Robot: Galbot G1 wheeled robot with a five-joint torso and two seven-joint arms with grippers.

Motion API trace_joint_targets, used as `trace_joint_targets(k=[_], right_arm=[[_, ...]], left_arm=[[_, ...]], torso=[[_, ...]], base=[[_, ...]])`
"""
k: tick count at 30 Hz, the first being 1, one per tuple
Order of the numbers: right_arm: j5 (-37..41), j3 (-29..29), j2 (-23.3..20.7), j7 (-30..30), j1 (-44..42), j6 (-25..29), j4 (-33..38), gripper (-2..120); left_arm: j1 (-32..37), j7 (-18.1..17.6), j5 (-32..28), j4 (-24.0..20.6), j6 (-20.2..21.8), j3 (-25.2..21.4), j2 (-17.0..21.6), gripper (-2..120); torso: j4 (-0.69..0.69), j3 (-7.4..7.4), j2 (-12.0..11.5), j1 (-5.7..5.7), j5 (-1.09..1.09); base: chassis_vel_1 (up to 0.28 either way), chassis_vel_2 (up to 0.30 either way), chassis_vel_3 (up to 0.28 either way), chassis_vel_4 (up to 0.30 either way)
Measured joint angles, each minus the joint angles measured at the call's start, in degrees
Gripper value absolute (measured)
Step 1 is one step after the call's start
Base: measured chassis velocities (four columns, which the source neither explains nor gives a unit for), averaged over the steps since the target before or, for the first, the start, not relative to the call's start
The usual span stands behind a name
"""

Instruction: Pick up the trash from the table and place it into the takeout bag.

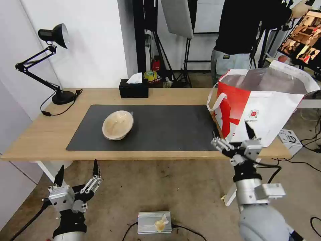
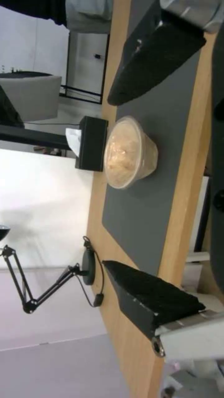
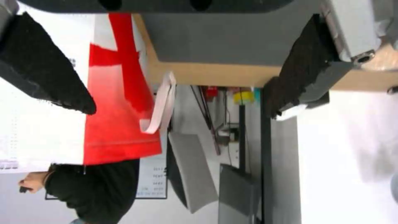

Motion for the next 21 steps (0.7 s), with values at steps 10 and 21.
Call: trace_joint_targets(k=[10,21], right_arm=[[-3.88,-1.62,0.33,-1.42,-3.04,1.08,-2.26,100],[-9.19,-5.6,2.21,-1.88,-7.6,2.65,-5.19,100]], left_arm=[[-0.56,-0.02,-1.02,0.51,0.07,-0.25,1.06,100],[-1.02,-0.06,-1.32,1.38,0.25,0.2,0.94,100]], torso=[[0.0,0.0,0.0,0.0,0.0],[0.0,0.0,0.0,0.0,0.0]], base=[[0.0,0.0,0.0,0.0],[0.0,0.0,0.0,0.0]])
